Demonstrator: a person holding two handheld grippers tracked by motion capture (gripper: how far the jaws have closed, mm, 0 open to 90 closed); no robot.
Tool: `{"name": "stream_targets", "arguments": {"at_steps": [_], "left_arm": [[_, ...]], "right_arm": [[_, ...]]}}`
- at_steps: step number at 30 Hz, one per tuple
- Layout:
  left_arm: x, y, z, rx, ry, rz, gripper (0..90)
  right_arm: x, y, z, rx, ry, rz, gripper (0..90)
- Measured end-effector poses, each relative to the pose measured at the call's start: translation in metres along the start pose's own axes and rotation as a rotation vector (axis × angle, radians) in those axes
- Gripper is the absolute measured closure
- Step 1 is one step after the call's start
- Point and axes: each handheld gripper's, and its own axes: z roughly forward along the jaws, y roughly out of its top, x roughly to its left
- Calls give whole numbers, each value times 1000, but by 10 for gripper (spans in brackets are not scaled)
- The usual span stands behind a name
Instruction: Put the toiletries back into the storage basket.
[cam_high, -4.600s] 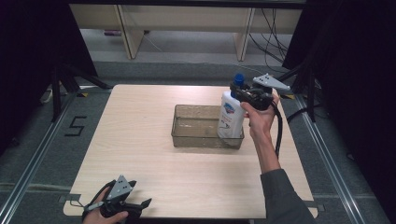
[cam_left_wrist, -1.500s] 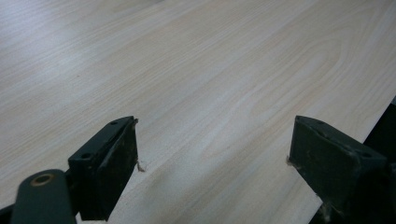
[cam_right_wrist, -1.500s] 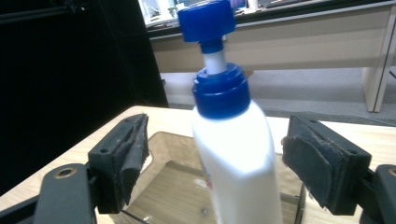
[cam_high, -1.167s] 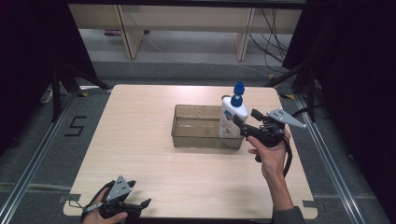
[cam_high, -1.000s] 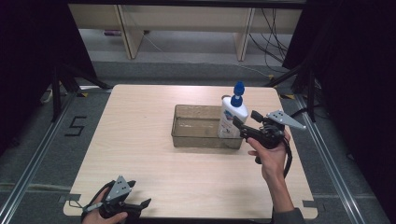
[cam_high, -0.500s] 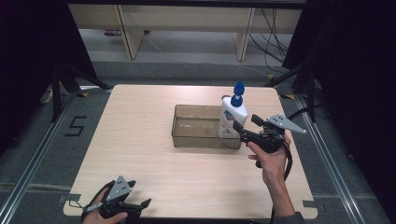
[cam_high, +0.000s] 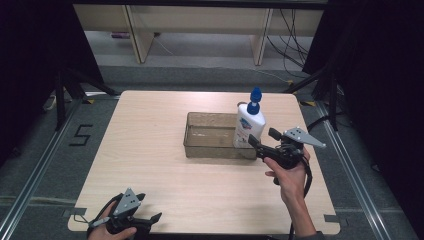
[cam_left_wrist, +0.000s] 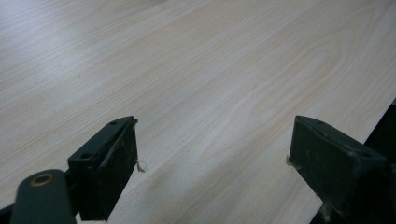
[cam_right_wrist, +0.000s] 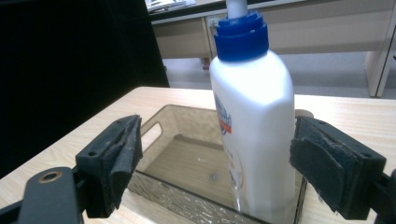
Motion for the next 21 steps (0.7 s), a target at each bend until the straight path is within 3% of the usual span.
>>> {"name": "stream_targets", "arguments": {"at_steps": [1,2,14,17,18,19,20,21], "left_arm": [[0,0,0,-2,1,-5,148],[-1,-1,1,-19,-11,-15,148],[-1,-1,2,-21,-12,-19,149],[-1,0,1,-14,-9,-10,148],[0,0,0,0,-11,4,148],[0,-1,1,-4,-10,0,148],[0,-1,1,-3,-11,1,148],[0,-1,1,-3,-10,2,149]], "right_arm": [[1,-1,-1,22,-6,18,167],[1,-1,-1,17,-10,-3,167],[6,-11,-3,43,8,15,163],[7,-13,-3,51,4,2,161],[7,-14,-1,27,22,-2,161],[8,-14,-3,45,13,-3,161],[11,-14,-4,57,15,31,161],[12,-15,-4,49,17,25,161]]}}
